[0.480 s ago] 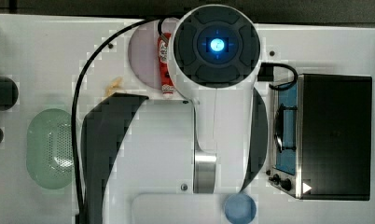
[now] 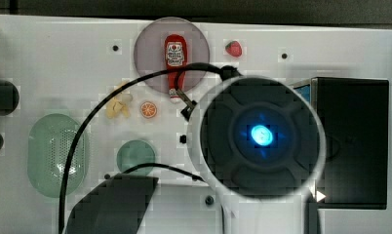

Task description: Pick ketchup from plate and place it on table.

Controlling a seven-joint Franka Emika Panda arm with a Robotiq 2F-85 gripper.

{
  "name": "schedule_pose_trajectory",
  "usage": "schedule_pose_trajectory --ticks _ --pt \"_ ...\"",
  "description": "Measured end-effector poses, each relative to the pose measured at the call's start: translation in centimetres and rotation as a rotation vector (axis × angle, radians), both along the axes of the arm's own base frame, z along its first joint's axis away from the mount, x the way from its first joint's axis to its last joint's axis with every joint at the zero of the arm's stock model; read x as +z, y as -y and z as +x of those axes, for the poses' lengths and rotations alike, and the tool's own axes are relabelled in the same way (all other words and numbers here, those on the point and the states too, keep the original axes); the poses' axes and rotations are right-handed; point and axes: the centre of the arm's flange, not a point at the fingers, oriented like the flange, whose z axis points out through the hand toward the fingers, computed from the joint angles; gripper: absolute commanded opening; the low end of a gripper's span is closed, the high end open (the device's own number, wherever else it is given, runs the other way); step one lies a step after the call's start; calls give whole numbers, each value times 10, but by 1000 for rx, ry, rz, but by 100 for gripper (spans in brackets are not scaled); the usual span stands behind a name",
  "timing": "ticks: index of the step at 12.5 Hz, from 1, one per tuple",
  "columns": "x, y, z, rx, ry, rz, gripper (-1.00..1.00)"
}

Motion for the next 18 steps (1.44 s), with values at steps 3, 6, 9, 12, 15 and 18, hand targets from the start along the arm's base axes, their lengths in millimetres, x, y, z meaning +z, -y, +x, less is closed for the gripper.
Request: schedule_pose_trajectory --ticks 3,6,9,12,15,18 --pt "-5 -13 18 24 16 2 100" --pt "-74 -40 57 97 -63 21 100" --pt "-162 -49 97 187 -125 46 100" --pt "-239 -56 115 333 -172 79 100" --pt "-300 -59 129 469 -167 88 100" --pt "-345 -62 147 588 -98 28 100"
